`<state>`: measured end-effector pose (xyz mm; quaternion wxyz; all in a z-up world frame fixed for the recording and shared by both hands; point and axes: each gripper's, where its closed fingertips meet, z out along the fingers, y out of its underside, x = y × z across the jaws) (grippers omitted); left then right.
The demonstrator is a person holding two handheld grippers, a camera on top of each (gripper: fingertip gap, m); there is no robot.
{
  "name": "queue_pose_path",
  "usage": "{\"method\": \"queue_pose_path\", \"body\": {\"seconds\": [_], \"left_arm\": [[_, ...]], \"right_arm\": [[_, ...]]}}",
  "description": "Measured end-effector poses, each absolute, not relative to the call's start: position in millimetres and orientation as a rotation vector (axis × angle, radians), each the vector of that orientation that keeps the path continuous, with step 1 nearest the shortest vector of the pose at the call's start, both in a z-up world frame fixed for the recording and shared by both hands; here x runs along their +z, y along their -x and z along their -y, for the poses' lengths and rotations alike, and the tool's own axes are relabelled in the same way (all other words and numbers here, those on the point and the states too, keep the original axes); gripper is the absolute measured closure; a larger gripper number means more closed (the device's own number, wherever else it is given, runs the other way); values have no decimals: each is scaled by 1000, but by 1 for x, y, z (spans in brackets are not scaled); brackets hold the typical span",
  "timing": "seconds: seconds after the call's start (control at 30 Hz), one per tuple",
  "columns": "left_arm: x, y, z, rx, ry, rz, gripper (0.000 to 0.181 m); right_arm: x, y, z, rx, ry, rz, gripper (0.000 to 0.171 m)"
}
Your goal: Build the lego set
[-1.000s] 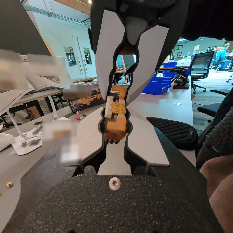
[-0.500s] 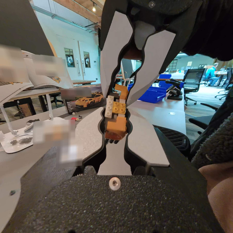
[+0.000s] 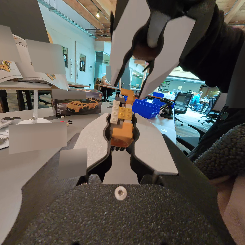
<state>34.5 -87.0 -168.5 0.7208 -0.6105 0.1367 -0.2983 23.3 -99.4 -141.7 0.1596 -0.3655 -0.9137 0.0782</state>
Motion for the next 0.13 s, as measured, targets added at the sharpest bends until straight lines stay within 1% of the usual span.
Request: {"method": "queue_pose_path", "body": {"seconds": [0.03, 0.13], "left_arm": [[-169, -35, 87, -656, 1351, -303, 151], [-170, -34, 85, -645, 1363, -298, 151]], "right_arm": [[-138, -25, 97, 199, 1049, 2644, 140], [-140, -31, 90, 79, 1091, 2777, 133]]}}
